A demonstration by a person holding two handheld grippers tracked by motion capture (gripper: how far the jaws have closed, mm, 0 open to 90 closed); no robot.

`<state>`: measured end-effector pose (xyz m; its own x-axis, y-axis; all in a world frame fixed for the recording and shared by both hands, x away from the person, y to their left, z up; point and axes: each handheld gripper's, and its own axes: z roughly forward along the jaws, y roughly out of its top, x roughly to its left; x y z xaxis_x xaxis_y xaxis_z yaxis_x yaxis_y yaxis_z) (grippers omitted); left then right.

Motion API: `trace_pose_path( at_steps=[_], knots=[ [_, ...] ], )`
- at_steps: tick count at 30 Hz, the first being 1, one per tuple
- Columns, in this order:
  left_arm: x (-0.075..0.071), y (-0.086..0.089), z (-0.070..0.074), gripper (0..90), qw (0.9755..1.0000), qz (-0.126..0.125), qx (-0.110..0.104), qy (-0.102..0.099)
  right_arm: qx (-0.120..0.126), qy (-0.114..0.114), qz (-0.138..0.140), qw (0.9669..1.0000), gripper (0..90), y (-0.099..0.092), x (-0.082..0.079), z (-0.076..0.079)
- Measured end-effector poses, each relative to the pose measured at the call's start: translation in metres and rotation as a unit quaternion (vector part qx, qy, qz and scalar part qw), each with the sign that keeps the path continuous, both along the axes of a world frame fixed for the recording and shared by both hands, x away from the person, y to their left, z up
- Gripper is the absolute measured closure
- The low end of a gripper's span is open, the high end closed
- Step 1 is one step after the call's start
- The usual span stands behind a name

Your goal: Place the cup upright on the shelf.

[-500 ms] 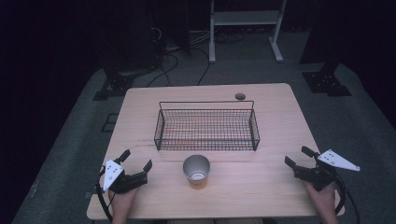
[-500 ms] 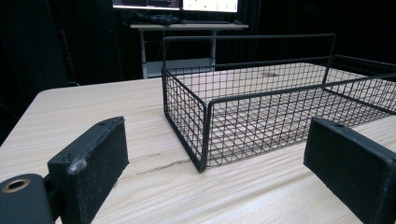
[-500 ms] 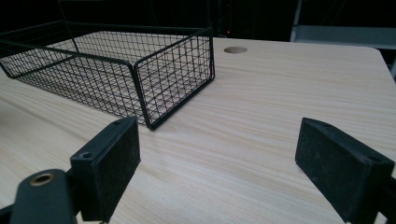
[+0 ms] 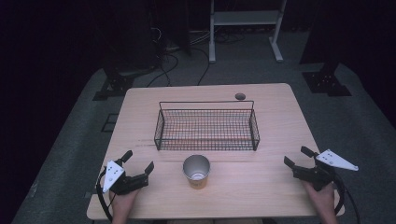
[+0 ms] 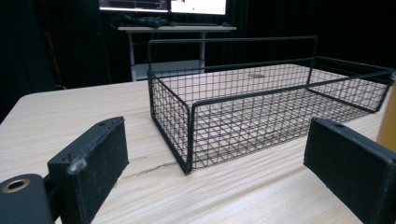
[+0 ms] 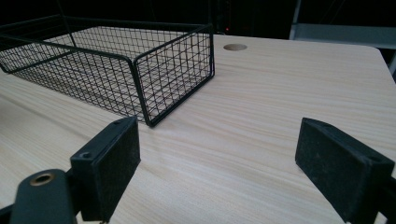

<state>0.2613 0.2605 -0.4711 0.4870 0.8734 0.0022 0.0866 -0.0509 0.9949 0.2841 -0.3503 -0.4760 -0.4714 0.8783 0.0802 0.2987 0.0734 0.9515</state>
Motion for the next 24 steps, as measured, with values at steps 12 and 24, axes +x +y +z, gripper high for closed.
trace_pose_path(
  at_steps=[12, 24],
  knots=[
    [-0.003, -0.007, 0.002, 5.4, 0.9995, -0.031, 0.003, -0.002, 0.002, 0.0, 0.002, 1.0, 12.9, -0.001, 0.0, 0.0],
    [-0.005, -0.016, 0.003, 2.3, 0.9974, -0.07, 0.012, -0.005, 0.003, 0.0, 0.003, 1.0, 13.0, -0.001, 0.0, 0.0]
  ],
)
